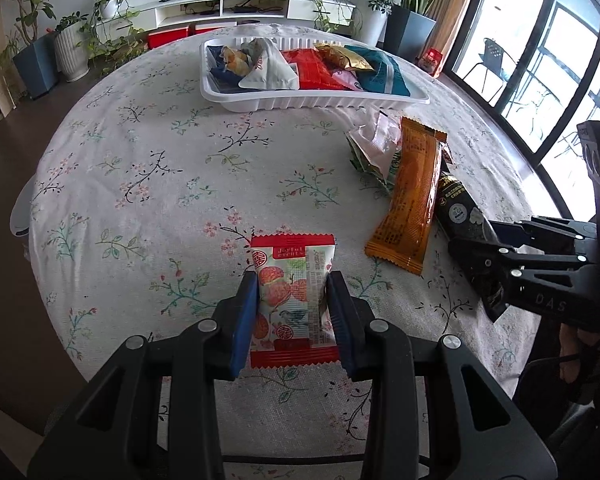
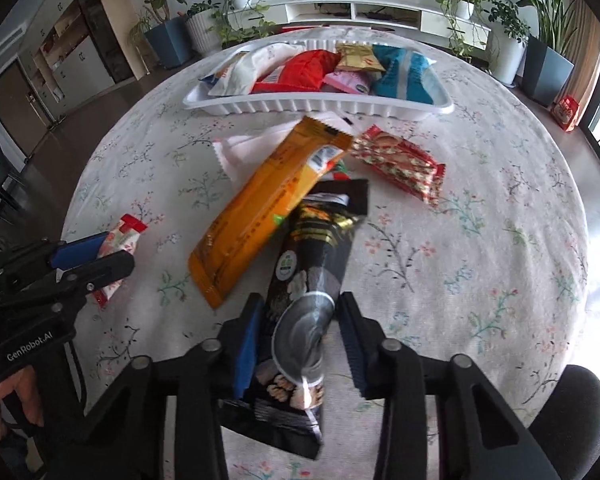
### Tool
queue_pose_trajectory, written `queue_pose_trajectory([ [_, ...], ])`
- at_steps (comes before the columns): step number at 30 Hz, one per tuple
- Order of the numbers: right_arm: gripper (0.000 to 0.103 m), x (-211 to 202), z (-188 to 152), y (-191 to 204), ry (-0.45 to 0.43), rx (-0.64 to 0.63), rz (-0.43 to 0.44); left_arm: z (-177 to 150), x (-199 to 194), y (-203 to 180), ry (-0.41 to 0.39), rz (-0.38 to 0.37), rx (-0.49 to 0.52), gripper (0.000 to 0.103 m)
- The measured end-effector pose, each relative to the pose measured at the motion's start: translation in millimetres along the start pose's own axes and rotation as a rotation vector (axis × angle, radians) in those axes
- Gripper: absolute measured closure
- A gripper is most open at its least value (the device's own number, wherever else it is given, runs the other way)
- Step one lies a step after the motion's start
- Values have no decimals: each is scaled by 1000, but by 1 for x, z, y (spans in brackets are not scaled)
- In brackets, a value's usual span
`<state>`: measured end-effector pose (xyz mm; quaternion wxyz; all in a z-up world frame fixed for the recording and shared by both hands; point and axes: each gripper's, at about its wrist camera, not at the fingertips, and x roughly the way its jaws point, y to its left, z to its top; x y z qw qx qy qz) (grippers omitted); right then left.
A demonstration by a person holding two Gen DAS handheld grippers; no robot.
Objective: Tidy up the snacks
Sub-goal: 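Lift the fruit packet with the left gripper while the right gripper grasps the black packet, then carry the fruit and black packets over the white tray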
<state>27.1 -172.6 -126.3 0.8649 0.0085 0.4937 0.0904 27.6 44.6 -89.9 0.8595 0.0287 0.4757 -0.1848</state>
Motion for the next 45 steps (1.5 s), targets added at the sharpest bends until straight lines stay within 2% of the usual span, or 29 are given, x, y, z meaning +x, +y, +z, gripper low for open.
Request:
queue_pose_trajectory([
  [7,64,4,-1,6,-3,-86,-65,-1,3,-3,10,-5,7,71],
  [10,70,2,-2,4,-10,-96,-66,0,3,-2,6,-8,2,71],
  [11,75,1,-2,1,-10,-91,-60,0,4,-2,5,-9,2,71],
  [15,79,-3,-2,-9,-12,-64,-45,1,2,-2,-4,-22,-1,71],
  [28,80,-38,4,-55,-100,98,21,18,-22,21,-81,-91,-89,71],
  [39,80,-59,22,-109,-169,219,-18,41,-36,33,-132,-104,-120,71],
  [45,80,-73,39,-122,-222,233,-25,73,-46,33,-181,-116,-112,71],
])
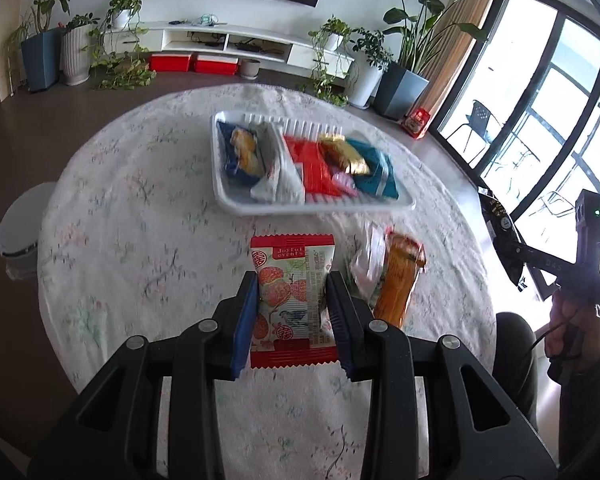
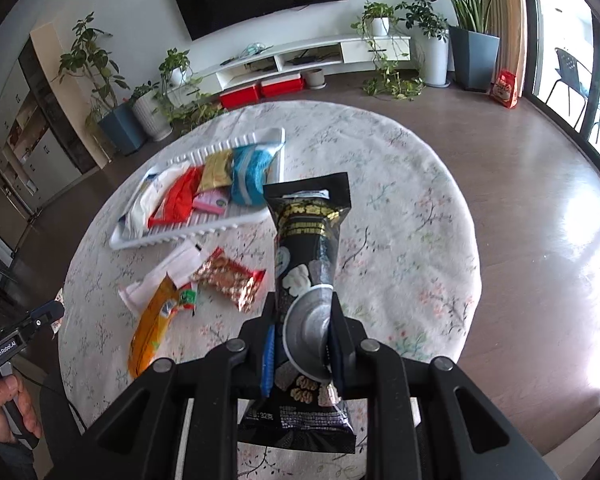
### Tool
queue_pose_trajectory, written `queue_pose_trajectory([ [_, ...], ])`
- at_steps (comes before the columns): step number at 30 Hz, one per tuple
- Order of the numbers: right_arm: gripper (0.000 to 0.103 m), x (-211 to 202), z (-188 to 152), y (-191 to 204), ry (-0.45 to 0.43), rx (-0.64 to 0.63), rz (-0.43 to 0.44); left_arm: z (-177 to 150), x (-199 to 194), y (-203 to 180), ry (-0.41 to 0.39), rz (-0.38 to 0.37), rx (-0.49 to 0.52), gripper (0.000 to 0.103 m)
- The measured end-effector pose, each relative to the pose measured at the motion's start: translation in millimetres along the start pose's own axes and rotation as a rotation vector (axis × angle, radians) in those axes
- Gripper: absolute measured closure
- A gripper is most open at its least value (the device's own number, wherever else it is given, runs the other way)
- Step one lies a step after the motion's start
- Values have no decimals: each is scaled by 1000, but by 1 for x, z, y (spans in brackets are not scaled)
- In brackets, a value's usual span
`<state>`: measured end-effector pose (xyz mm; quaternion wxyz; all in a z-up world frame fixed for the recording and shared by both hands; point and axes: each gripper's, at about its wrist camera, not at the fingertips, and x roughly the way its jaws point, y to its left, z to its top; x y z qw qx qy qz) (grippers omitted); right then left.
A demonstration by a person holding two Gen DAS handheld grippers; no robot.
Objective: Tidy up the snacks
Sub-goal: 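Carry the fruit and black packets over the white tray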
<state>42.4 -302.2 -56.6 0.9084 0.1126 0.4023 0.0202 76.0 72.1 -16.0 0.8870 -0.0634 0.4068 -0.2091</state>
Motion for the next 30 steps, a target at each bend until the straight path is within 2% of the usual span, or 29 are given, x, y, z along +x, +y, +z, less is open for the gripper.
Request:
queue_pose_trajectory([
  [7,80,-13,47,14,-85,-39,31,71,5,-14,-78,-17,44,71],
  [15,80,-11,115,60,-177,-125,106,149,29,-37,-131,-37,85,71],
  [19,79,19,140,88,-140,-150,160,172,64,-41,-103,-37,98,71],
  [22,79,52,149,107,-85,-181,171,177,99,-38,-63,-25,93,71],
  [30,79,137,148,125,70,-185,150,160,176,-19,22,-3,75,71],
])
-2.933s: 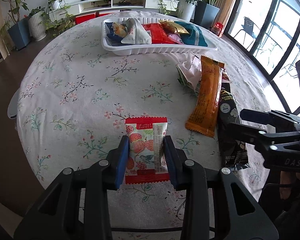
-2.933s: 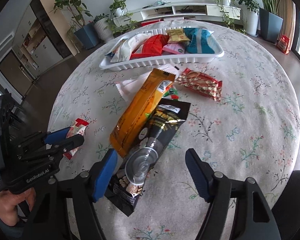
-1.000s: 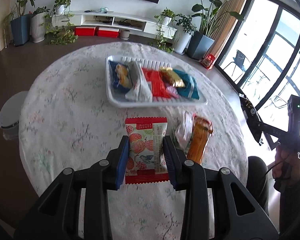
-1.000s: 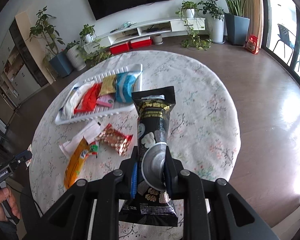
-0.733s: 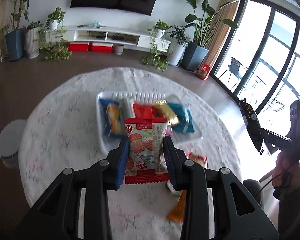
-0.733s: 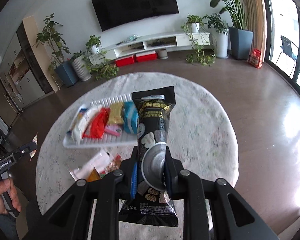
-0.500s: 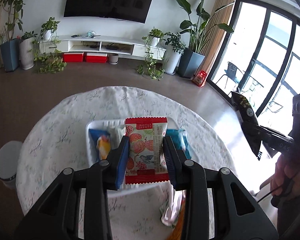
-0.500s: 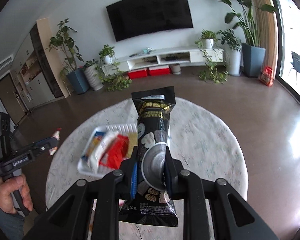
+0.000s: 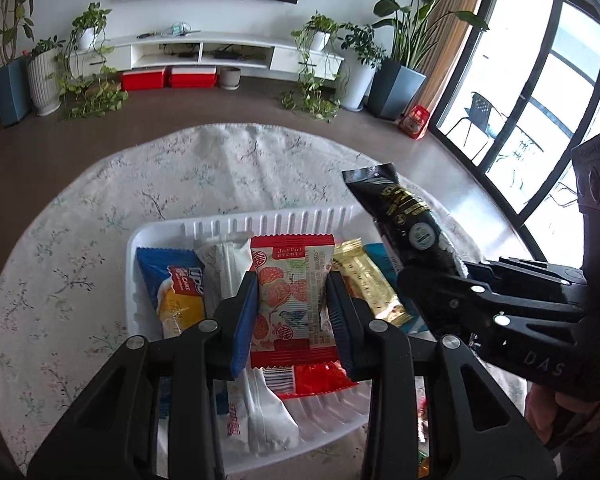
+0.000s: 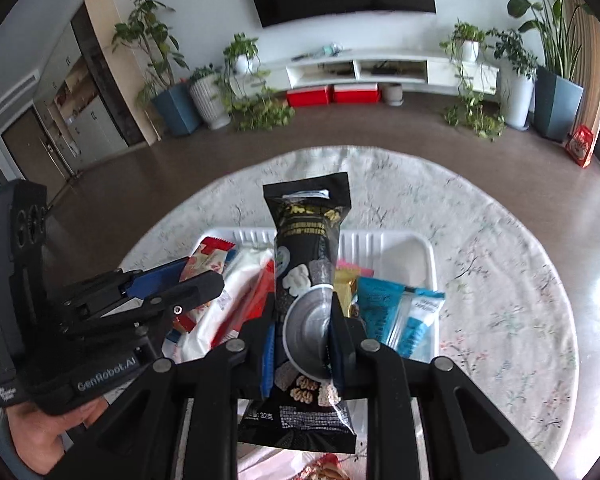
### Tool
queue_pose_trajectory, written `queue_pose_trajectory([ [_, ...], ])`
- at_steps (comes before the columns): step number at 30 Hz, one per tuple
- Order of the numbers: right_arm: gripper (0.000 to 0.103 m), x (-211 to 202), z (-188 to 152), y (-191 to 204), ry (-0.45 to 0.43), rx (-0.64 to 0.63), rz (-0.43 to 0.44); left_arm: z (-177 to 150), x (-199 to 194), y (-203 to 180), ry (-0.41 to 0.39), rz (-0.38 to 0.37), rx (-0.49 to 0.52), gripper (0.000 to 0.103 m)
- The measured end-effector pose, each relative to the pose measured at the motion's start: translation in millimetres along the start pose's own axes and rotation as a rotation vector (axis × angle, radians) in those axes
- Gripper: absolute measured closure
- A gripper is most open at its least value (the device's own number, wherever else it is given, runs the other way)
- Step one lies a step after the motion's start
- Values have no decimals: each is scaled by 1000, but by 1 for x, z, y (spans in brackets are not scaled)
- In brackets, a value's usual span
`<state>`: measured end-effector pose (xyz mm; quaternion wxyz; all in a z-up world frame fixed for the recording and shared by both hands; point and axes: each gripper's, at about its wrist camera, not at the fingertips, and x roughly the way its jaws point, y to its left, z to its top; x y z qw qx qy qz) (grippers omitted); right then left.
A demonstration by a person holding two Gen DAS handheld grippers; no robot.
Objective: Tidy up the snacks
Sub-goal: 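Carry the fruit and black packets over the white tray, then lower both packets into the tray and open both grippers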
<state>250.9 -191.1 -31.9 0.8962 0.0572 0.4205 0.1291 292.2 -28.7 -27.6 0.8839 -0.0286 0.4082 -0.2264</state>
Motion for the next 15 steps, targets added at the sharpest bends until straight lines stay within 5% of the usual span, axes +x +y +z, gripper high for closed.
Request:
queue_pose_trajectory([
  [15,78,55,-12,-13,90,1,-21,-7,51,10,46,28,11,71],
])
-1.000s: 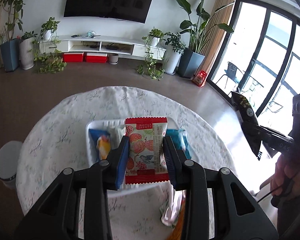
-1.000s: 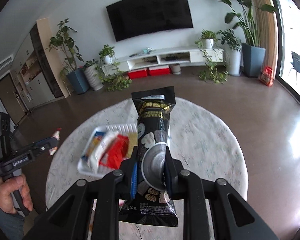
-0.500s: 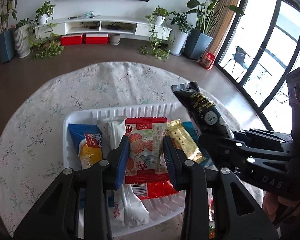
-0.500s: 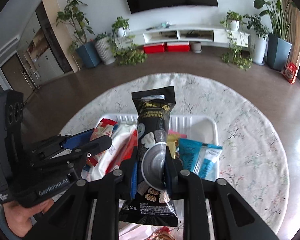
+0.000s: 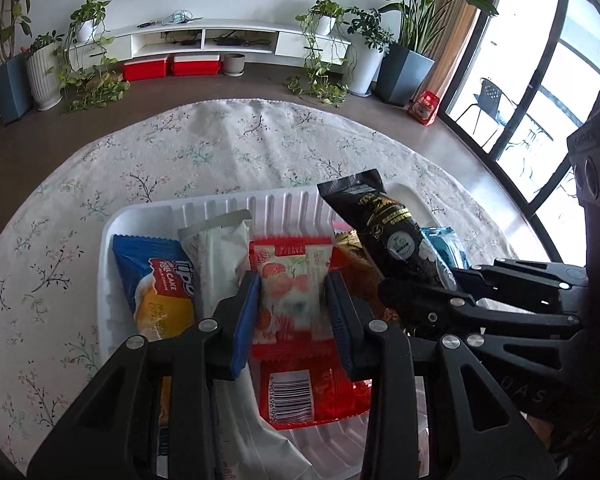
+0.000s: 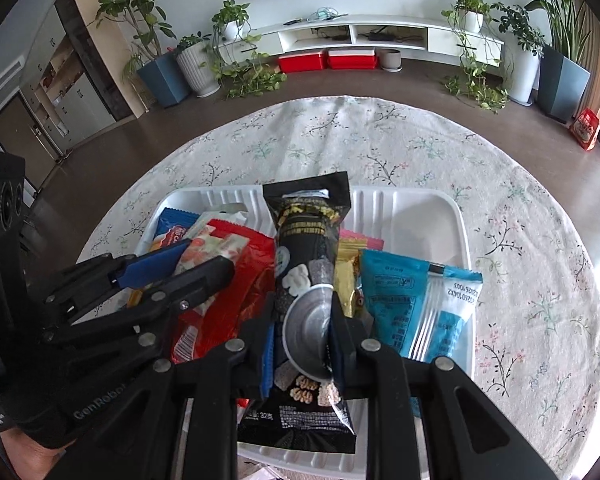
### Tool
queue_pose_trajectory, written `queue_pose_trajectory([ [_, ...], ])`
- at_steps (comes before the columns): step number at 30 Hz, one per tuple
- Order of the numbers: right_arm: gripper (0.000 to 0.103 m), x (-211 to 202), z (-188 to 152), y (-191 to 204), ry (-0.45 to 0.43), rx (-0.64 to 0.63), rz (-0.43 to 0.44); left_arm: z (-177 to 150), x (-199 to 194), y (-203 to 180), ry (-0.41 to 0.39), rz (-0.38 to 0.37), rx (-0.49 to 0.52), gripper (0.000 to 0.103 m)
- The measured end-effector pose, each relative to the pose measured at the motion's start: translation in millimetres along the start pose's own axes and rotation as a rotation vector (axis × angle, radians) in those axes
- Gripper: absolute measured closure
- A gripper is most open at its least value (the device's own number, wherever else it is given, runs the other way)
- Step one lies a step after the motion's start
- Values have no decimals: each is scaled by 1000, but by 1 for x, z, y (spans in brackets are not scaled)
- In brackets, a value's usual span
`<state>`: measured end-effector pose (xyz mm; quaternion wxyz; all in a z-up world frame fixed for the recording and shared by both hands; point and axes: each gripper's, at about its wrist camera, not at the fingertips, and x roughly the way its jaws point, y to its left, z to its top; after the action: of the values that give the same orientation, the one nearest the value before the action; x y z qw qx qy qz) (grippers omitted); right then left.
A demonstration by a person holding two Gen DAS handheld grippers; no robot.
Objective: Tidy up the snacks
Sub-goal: 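Lower both packets into the tray and open both grippers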
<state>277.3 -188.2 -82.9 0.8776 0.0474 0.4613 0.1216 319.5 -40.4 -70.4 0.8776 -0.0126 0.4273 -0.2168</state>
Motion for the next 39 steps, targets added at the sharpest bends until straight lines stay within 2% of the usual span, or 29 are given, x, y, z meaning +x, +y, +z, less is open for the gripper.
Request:
queue_pose_trajectory([
  [7,74,5,1,-2,16,5,-12,0,2,2,0,-1,-2,71],
  [11,67,4,1,-4,18,12,-11,1,-2,2,-6,-2,-9,71],
  [13,65,3,0,-7,18,20,-10,0,-3,3,-9,-1,-12,68],
  [18,64,-1,0,-13,11,40,-10,0,-11,1,-30,-4,-13,55],
  [28,64,-4,0,-18,6,64,1,-3,-20,-5,-41,-19,-6,53],
  [31,62,-7,1,-18,-6,65,-2,-3,-24,-6,-50,-16,-6,49],
  [39,42,-17,3,-22,-33,85,4,-6,-44,-8,-87,-18,-13,31],
])
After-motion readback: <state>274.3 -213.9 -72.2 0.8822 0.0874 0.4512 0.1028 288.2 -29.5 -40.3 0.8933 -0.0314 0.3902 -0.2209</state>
